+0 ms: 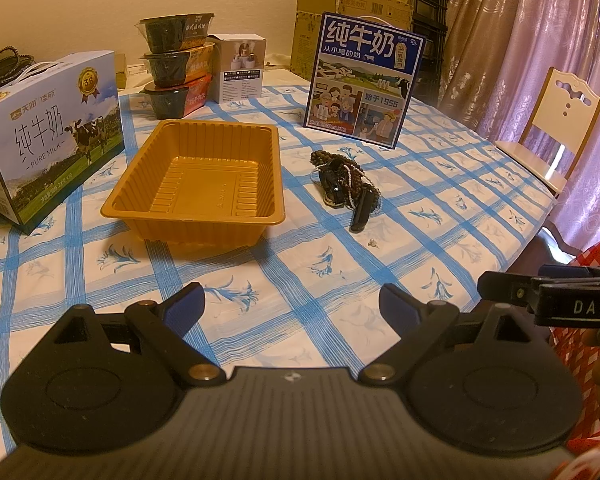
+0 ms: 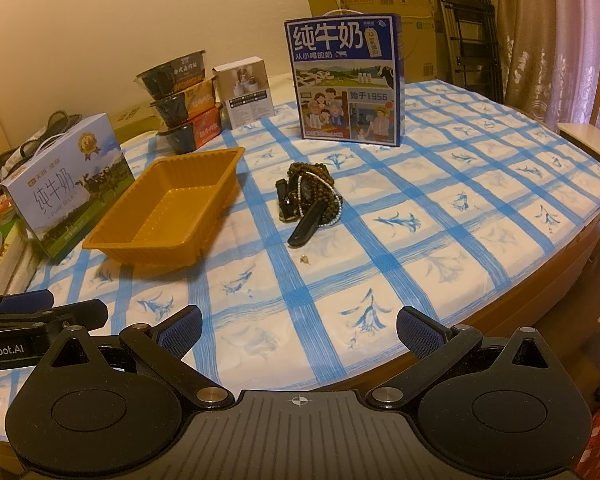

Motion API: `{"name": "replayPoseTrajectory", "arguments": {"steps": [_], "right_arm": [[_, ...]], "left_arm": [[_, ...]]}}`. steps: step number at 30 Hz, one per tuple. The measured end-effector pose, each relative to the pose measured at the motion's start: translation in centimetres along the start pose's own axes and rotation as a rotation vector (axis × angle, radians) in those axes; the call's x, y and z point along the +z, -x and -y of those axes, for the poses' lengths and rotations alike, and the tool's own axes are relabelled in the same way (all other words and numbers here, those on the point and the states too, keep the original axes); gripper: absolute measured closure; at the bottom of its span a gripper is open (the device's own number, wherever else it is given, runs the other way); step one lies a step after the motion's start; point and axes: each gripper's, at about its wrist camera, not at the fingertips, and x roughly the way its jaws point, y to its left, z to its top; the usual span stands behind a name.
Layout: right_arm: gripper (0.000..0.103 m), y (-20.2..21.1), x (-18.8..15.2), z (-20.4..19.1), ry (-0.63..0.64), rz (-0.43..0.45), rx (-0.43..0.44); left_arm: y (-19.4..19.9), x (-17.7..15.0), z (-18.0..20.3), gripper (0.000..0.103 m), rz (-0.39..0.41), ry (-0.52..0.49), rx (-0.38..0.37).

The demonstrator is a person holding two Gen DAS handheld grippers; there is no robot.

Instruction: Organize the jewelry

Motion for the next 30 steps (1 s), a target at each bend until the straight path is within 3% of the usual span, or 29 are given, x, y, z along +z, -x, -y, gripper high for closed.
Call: {"name": "replayPoseTrajectory", "arguments": {"steps": [22, 30], "right_arm": [[0.0, -0.2, 0.3, -0.2, -0.001, 0.001, 0.002], [0.0, -1.1, 1.3, -0.2, -0.009, 0.024, 0.004]], "left_arm": [[0.0, 0.0, 0.0, 0.01, 0.004, 0.003, -0.003], [-1.0, 1.2, -1.6, 0.009, 0.011, -0.002, 0.059]]}}
